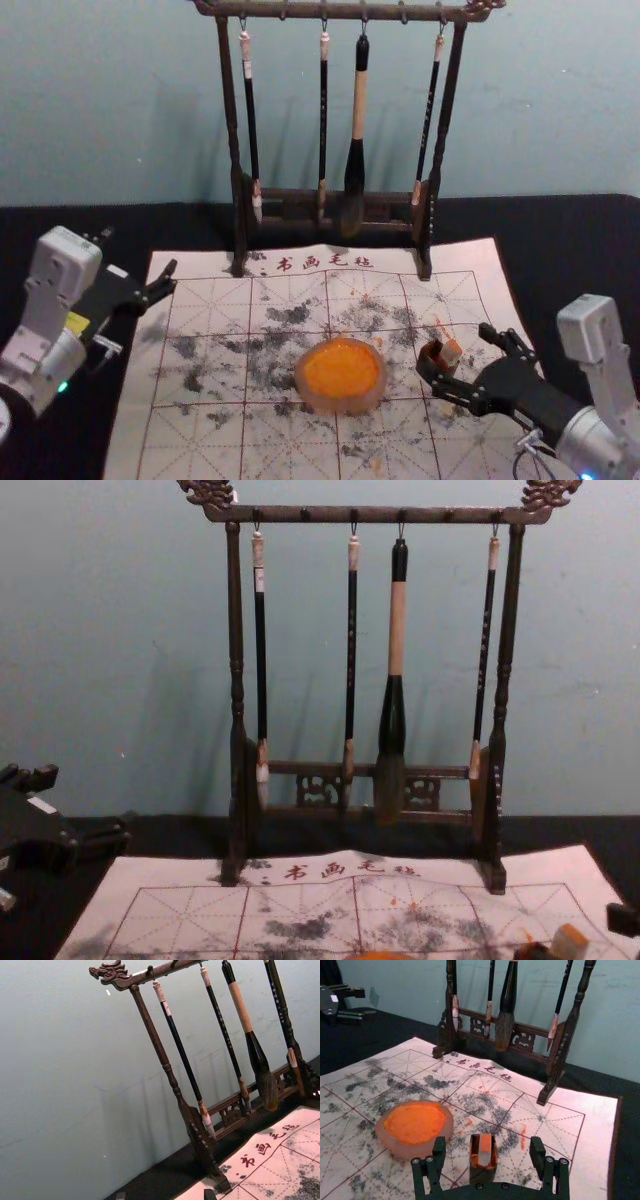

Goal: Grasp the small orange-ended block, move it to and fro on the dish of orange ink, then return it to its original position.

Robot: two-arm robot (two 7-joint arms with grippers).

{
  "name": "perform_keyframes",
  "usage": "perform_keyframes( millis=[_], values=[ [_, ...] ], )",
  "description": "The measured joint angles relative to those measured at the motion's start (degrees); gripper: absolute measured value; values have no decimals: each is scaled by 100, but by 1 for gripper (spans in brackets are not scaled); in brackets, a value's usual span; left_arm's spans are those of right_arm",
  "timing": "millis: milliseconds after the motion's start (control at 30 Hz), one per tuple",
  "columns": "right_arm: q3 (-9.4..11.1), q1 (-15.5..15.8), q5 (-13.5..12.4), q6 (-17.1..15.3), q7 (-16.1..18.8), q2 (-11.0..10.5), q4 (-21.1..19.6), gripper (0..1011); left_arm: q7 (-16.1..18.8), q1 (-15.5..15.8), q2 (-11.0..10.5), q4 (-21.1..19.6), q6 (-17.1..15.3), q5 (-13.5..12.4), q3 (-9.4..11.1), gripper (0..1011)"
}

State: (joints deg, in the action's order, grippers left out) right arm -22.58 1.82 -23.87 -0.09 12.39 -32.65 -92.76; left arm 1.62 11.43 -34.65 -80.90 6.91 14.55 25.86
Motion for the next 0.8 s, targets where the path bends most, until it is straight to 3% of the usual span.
perform_keyframes(
  millis=[367, 800],
  values=[
    [0, -204, 131, -313, 39, 277, 199, 1002, 0, 0, 0, 0, 0, 0, 0, 1010],
    [73, -240, 347, -326, 108, 454, 285, 1002, 0, 0, 0, 0, 0, 0, 0, 1010]
  ],
)
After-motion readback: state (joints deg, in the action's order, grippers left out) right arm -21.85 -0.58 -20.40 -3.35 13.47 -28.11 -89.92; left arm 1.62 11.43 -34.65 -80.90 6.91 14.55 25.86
